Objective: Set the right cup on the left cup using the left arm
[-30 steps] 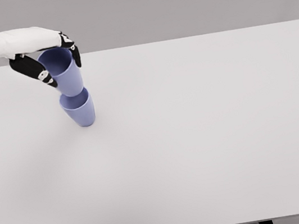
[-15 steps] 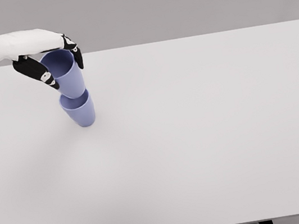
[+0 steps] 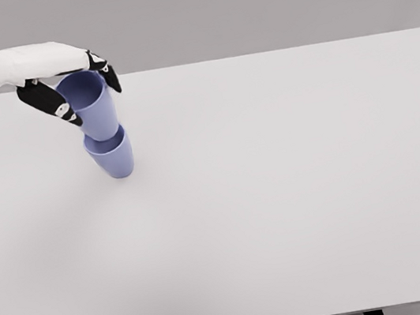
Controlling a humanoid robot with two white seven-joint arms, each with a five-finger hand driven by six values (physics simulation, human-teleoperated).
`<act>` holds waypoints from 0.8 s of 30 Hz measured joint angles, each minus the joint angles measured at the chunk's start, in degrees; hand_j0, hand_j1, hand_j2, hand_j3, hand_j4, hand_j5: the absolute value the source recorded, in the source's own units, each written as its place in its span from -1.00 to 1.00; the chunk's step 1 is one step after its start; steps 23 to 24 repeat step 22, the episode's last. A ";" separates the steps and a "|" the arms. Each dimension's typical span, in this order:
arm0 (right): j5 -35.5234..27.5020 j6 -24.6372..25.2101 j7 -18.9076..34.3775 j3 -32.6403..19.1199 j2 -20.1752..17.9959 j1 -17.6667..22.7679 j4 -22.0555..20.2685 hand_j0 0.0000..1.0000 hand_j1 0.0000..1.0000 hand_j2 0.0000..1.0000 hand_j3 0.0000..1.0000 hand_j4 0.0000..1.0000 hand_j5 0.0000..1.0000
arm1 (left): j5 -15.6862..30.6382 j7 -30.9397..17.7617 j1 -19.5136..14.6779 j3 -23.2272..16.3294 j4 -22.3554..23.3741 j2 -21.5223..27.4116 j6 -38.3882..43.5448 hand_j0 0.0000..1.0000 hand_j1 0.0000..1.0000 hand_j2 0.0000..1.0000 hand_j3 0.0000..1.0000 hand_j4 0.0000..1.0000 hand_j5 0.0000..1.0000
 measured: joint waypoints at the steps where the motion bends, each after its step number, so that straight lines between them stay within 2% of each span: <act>1: 0.00 0.00 0.00 0.00 0.00 0.00 0.00 1.00 1.00 1.00 1.00 1.00 1.00 | -0.02 0.00 0.00 0.00 0.02 0.01 0.01 0.87 0.87 0.87 0.87 0.87 0.87; 11: 0.00 0.00 0.00 0.00 0.00 0.00 0.00 1.00 1.00 1.00 1.00 1.00 1.00 | -0.09 0.00 0.09 0.00 0.10 0.04 0.05 1.00 1.00 1.00 1.00 1.00 1.00; 13: 0.00 0.00 0.00 0.00 0.00 0.00 0.00 1.00 1.00 1.00 1.00 1.00 1.00 | 0.52 0.00 -0.27 0.42 -1.05 0.24 -0.41 1.00 1.00 1.00 1.00 1.00 1.00; 14: 0.00 0.01 0.00 0.00 0.00 0.00 0.00 1.00 1.00 1.00 1.00 1.00 1.00 | 2.26 0.00 -0.35 0.63 -2.33 0.34 -1.31 1.00 1.00 1.00 1.00 1.00 1.00; 16: 0.00 0.00 0.00 0.00 0.00 0.00 0.00 1.00 1.00 1.00 1.00 1.00 1.00 | 6.56 0.00 0.26 1.14 -4.08 0.16 -7.08 1.00 1.00 1.00 1.00 1.00 1.00; 18: 0.00 0.01 0.00 0.00 0.00 0.00 0.00 1.00 1.00 1.00 1.00 1.00 1.00 | 9.75 0.00 0.88 1.60 -5.02 -0.15 -17.31 1.00 1.00 1.00 1.00 1.00 1.00; 20: 0.00 0.01 0.00 0.00 0.00 0.00 0.00 1.00 1.00 1.00 1.00 1.00 1.00 | 12.28 0.00 3.52 1.90 -5.53 0.04 -23.94 1.00 1.00 1.00 1.00 1.00 1.00; 22: 0.00 0.01 0.00 0.00 0.00 0.00 0.00 1.00 1.00 1.00 1.00 1.00 1.00 | 13.53 -0.01 6.24 2.10 -5.77 0.51 -27.37 1.00 1.00 1.00 1.00 1.00 1.00; 24: 0.00 0.01 0.00 0.00 0.00 0.00 0.00 1.00 1.00 1.00 1.00 1.00 1.00 | 13.53 -0.01 6.24 2.10 -5.77 0.51 -27.37 1.00 1.00 1.00 1.00 1.00 1.00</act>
